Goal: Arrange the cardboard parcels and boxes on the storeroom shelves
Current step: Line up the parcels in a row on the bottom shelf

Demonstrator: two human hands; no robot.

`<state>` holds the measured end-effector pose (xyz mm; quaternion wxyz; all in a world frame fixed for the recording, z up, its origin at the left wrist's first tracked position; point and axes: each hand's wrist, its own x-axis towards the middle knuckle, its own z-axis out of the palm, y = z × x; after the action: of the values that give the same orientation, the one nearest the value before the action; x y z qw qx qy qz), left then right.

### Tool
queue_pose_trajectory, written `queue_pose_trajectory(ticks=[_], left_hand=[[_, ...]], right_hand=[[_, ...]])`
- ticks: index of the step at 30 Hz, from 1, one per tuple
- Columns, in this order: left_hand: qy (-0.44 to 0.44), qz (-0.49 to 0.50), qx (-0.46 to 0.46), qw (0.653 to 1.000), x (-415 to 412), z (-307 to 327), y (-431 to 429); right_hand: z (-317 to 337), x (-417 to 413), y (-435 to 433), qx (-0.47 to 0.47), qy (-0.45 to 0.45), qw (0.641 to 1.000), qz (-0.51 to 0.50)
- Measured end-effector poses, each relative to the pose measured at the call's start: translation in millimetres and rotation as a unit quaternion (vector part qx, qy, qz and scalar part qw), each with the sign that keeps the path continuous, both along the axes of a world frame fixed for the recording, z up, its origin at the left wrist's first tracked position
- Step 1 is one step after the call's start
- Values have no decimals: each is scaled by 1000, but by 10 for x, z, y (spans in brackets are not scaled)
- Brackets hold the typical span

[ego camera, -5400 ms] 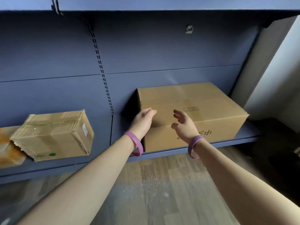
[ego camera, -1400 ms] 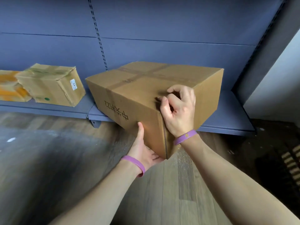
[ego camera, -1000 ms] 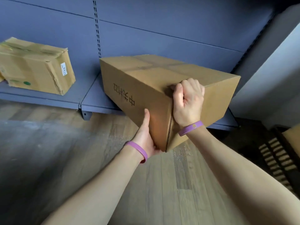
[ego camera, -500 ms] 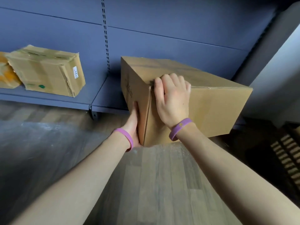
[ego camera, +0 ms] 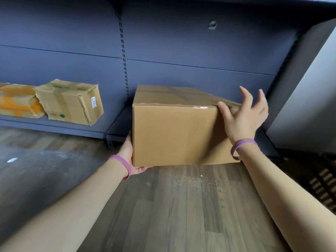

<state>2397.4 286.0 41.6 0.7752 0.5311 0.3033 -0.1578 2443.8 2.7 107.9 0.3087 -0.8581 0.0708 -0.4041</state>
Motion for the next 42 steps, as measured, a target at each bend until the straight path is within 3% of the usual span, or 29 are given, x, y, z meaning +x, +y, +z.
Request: queue_pose_trajectory(ticks=[2, 4, 7, 10, 17, 23, 34, 42], left_hand=[[1, 4, 18, 1000, 4, 7, 12], [4, 9, 36, 999, 11, -11, 29], [3, 16, 44, 999, 11, -17, 33], [0, 23, 38, 999, -16, -18, 7], [-32, 108, -35, 993, -62, -5, 33], [-131, 203, -173, 955, -192, -35, -41], [-205, 171, -244, 932, -297, 21, -228], [-126, 82, -261, 953, -276, -2, -586]], right_hand=[[5, -31, -295, 87, 63, 994, -13], [-66, -80, -488, 170, 121, 977, 50], [-191, -118, -559, 221, 141, 944, 202], [-190, -109, -489, 218, 126, 939, 234], [-162, -161, -361, 180, 120, 954, 205], [-226, -202, -290, 205, 120, 957, 169], [-120, -339, -330, 230, 103, 961, 117], [29, -559, 46, 191, 106, 973, 80]])
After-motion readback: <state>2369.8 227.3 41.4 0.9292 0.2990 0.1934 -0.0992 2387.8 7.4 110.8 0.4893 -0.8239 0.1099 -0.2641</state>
